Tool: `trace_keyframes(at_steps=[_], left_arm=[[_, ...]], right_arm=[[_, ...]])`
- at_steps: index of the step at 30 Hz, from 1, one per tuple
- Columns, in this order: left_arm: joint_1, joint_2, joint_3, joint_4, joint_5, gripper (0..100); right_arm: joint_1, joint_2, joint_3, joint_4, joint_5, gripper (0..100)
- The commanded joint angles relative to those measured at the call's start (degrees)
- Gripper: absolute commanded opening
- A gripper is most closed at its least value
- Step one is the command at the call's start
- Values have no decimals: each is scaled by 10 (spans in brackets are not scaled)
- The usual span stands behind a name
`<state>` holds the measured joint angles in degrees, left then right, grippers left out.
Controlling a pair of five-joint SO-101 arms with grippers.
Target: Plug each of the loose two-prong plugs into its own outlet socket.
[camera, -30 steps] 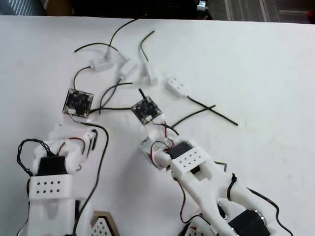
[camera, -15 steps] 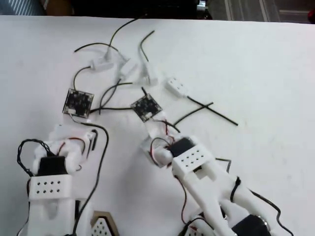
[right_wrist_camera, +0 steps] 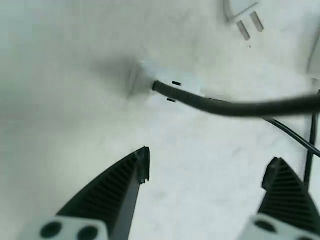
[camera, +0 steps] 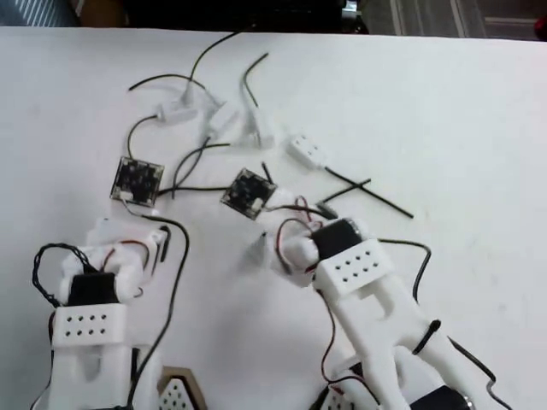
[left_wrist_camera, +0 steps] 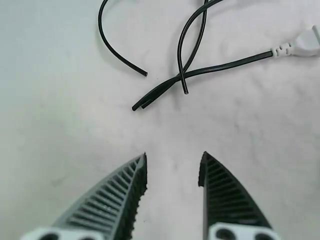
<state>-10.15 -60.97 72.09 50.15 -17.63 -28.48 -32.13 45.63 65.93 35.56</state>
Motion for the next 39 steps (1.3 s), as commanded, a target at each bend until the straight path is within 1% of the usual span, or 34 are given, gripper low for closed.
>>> trace_keyframes(at_steps=[1,5,10,12,22,28,31,33,36,39], left_arm=[[-4,-15,-2,-11,4,180],[-4,-15,-2,-11,4,180],[-4,-15,-2,-11,4,180],[-4,-15,-2,-11,4,180],[-4,-15,-2,-11,4,180],[-4,-15,-2,-11,4,180],[-4,-15,-2,-11,4,180],[-4,-15,-2,-11,4,180],[-4,-15,-2,-11,4,180],[-4,-15,-2,-11,4,180]], right_arm=[[35,-17,-12,5,69,345],[21,30,7,-4,100,346],[6,142,-4,-87,105,346],[1,182,-23,-101,106,346],[-15,322,-146,-100,106,347],[-59,384,-163,-102,106,346],[-62,410,-171,-102,106,342],[-62,427,-174,-102,106,307],[-62,437,-175,-102,104,169],[-61,437,-175,-124,102,33]])
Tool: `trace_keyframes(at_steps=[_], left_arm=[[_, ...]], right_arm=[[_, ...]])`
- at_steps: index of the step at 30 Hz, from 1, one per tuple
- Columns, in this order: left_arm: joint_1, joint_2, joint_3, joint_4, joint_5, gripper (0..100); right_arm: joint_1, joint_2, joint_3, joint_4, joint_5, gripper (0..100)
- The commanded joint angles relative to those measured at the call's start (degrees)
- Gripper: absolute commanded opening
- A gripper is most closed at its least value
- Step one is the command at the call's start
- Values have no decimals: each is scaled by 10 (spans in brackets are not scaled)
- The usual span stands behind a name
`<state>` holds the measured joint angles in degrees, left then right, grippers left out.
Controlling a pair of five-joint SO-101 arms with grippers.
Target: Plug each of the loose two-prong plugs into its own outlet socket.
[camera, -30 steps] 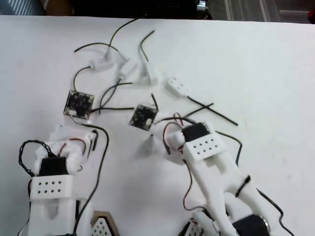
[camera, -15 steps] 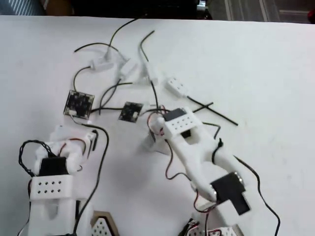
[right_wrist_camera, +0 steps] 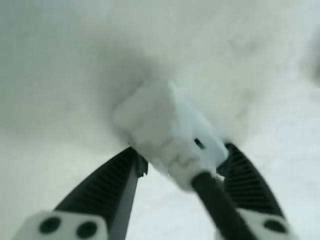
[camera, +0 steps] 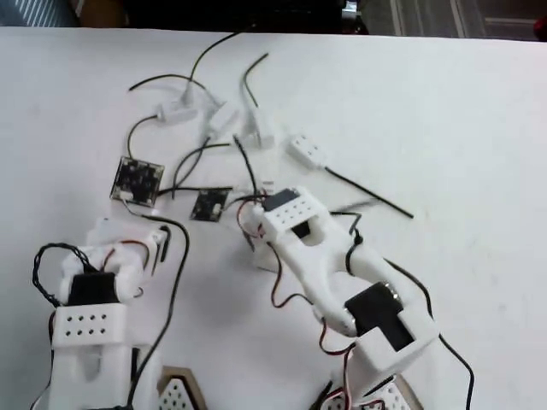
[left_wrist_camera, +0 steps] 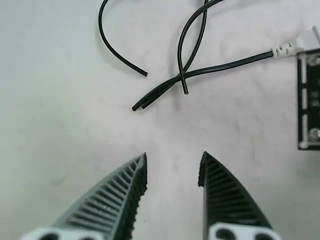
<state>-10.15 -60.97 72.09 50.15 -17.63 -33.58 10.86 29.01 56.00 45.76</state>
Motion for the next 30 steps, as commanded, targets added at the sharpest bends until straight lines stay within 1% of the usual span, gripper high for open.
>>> trace_keyframes(at_steps=[1,3,5,8,15,20,25,30], left_arm=[[-4,-15,-2,-11,4,180],[-4,-15,-2,-11,4,180],[-4,-15,-2,-11,4,180],[-4,-15,-2,-11,4,180],[-4,-15,-2,-11,4,180],[-4,-15,-2,-11,4,180],[-4,-15,-2,-11,4,180],[-4,-15,-2,-11,4,179]], right_arm=[[-9,7,-9,-33,-1,9],[-4,7,-9,-37,-1,33],[-1,7,-13,-39,-1,15],[8,-10,-25,-36,-1,18],[36,-111,-28,-39,0,18],[33,-168,-33,-40,-1,18],[31,-166,-98,-47,-76,18],[10,-86,-178,-94,-174,18]])
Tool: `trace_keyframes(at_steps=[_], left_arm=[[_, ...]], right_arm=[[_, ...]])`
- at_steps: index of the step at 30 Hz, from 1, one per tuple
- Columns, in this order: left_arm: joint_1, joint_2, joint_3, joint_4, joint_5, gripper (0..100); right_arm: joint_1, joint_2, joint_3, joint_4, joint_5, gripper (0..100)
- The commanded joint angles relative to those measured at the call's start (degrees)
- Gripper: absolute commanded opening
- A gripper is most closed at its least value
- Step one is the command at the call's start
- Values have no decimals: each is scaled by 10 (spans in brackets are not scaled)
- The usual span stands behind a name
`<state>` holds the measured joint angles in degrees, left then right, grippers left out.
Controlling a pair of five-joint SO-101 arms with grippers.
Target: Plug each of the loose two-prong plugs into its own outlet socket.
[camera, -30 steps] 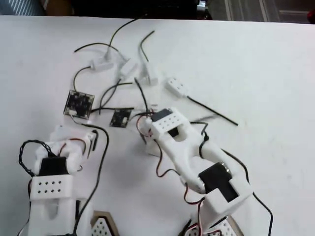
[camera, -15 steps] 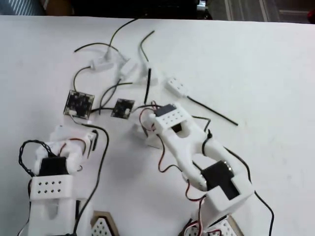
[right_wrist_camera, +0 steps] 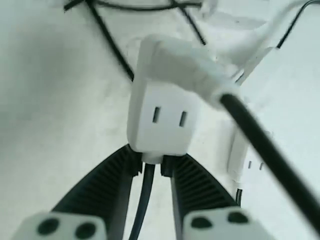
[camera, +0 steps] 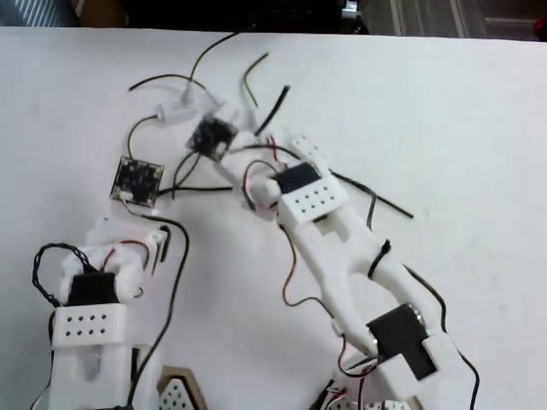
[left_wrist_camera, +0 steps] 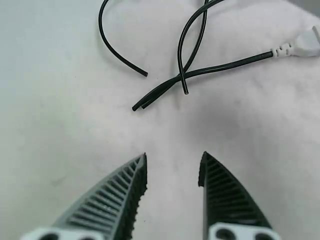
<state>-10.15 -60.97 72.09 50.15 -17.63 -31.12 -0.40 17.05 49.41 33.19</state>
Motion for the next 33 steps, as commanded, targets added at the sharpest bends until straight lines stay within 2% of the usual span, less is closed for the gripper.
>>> trace_keyframes(at_steps=[1,7,11,14,20,22,28,33], left_arm=[[-4,-15,-2,-11,4,179],[-4,-15,-2,-11,4,179],[-4,-15,-2,-11,4,179],[-4,-15,-2,-10,4,179],[-4,-15,3,-11,4,180],[-4,-15,3,-11,4,180],[-4,-15,3,-11,4,180],[-4,-15,3,-11,4,180]], right_arm=[[-21,49,-76,-31,-65,19],[-48,181,-204,-31,-190,26],[-57,254,-280,-26,-273,163],[-65,280,-304,-3,-276,259],[-57,231,-310,88,-272,265],[-38,206,-309,124,-230,265],[19,210,-308,175,-38,265],[32,269,-312,173,33,265]])
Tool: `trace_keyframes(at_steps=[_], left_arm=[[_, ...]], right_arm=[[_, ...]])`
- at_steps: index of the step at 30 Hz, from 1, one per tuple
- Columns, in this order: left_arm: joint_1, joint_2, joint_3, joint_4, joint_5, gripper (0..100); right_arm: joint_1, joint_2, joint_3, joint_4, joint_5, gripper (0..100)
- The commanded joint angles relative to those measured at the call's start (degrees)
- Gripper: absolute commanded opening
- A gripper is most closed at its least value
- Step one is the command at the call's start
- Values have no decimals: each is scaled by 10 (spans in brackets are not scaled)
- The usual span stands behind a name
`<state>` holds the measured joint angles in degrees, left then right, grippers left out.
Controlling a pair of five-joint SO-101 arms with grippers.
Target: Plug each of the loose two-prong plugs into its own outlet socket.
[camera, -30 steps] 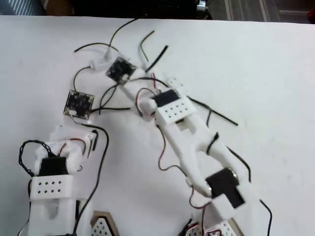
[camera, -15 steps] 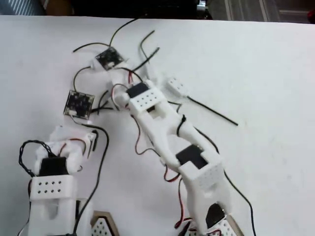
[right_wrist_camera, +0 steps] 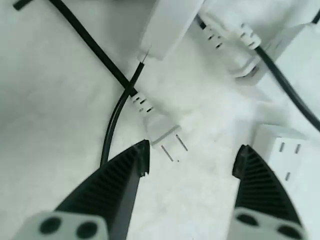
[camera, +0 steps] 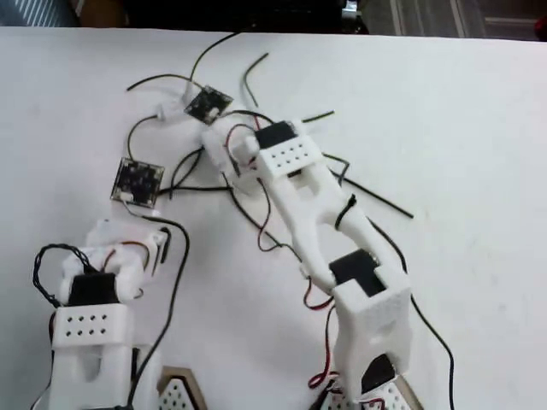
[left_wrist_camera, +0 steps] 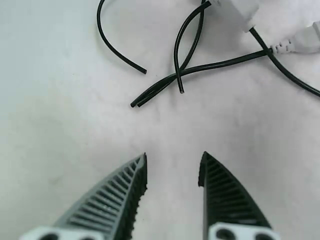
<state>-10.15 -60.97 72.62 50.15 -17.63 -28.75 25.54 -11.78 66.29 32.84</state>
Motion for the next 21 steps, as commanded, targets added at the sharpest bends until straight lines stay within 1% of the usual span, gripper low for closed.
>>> trace_keyframes(at_steps=[1,7,10,12,15,19,20,21], left_arm=[[-4,-15,-3,-11,4,180],[-4,-15,-3,-11,3,180],[-4,-15,-3,-11,3,180],[-4,-15,-3,-11,3,180],[-4,-15,-2,-11,2,180],[-4,-15,-2,-11,2,180],[-4,-15,-2,-11,2,180],[-4,-15,-2,-11,2,180]], right_arm=[[7,22,-24,3,44,265],[4,70,-24,-51,52,265],[-2,86,-24,-55,55,265],[-7,95,-24,-55,69,262],[-17,109,-24,-56,84,193],[-22,121,-24,-57,98,21],[-22,120,-24,-57,98,12],[-21,118,-24,-54,98,28]])
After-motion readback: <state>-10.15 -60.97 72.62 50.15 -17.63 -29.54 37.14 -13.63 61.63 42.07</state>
